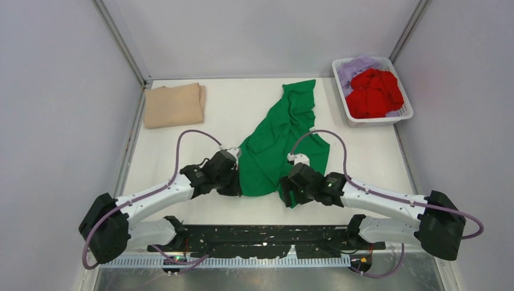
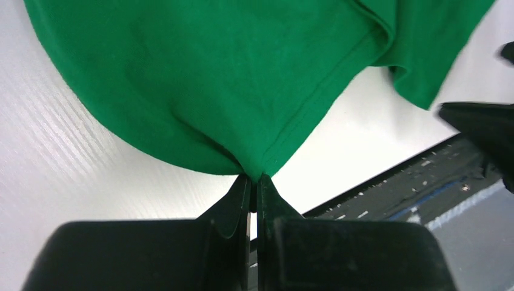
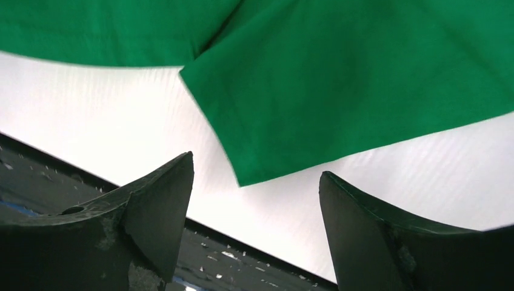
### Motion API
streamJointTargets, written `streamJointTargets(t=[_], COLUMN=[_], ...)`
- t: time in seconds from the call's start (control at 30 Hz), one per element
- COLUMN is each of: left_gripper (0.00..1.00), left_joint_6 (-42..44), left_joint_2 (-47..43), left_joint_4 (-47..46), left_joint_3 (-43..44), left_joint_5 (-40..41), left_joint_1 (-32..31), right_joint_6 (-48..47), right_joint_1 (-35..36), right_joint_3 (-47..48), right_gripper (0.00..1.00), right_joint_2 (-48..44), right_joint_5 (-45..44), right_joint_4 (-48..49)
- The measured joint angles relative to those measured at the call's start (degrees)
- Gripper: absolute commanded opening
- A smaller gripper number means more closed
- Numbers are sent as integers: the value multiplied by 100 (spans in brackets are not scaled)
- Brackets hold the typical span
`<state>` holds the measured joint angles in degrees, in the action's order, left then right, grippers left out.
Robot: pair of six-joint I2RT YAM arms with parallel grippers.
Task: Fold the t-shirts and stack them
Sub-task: Flatten out the tshirt
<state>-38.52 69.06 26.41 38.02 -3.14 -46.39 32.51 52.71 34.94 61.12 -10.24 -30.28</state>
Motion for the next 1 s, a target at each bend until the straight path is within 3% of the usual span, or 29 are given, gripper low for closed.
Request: streamJointTargets(t=[0.13, 0.4, 0.53, 0.67, 0.83, 1.0], left_gripper=[0, 0, 0, 0, 0, 0], left_joint_6=[-24, -142, -181, -221, -260, -260], left_joint_2=[-492, -776, -861, -1152, -1462, -1617], left_joint_4=[0, 0, 0, 7, 2, 4], left_joint_3=[-92, -260, -330, -413, -420, -382], left_joint_5=[-50, -7, 9, 48, 70, -181], left_joint_1=[2, 76, 199, 485, 1012, 1947], right_joint_6=[269, 651, 804, 981, 1123, 901], right_joint_1=[623, 732, 621, 219, -407, -1316], right_joint_3=[68, 205, 234, 87, -291, -415], right_gripper=[72, 57, 39, 10, 5, 5], right_joint_2=[612, 1526, 1615, 1515, 1062, 157], right_joint_5=[11, -170, -284, -267, -343, -660], right_joint_4=[37, 339, 369, 518, 684, 455])
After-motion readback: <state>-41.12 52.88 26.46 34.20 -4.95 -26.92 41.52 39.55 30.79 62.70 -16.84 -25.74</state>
